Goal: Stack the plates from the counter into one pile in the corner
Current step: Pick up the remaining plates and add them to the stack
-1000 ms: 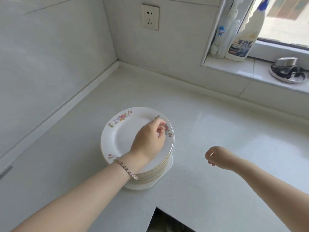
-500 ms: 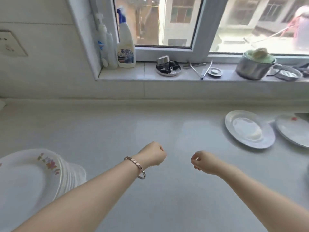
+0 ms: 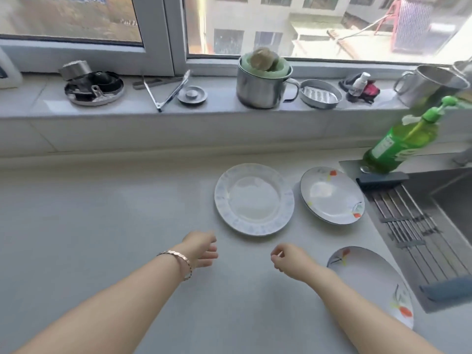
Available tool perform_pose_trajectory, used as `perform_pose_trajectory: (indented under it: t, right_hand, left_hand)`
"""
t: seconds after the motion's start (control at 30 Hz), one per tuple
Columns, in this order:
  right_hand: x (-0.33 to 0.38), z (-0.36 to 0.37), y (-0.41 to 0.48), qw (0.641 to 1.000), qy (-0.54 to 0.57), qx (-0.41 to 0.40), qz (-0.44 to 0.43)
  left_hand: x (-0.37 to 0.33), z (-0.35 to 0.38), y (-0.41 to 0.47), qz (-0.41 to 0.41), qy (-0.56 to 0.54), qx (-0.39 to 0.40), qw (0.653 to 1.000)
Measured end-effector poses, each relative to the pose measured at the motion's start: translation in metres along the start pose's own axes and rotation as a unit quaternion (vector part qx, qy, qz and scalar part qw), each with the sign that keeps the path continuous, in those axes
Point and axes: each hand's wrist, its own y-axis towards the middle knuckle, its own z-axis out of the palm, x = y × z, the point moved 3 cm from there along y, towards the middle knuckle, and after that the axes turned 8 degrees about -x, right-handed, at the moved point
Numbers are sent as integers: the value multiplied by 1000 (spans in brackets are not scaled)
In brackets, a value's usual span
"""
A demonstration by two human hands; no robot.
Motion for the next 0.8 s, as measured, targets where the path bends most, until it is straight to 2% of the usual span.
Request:
perform_pose_trajectory:
  t: [0.17, 0.3, 0.57, 0.8]
  right_hand:
    - [-32, -31, 33, 1000, -10, -5, 6]
    - [-44, -39, 50, 1000, 16, 5, 8]
    - [-44, -45, 60, 1000, 23, 13, -13]
    - [-17, -40, 39, 999, -4, 5, -41]
  left_hand:
    - [-27, 57, 25, -31, -163, -8, 986]
    - [-38, 78, 46, -46, -273, -58, 959]
    - [-37, 67, 39, -3, -309, -111, 944]
    - [-17, 4, -3, 28, -334, -141, 932]
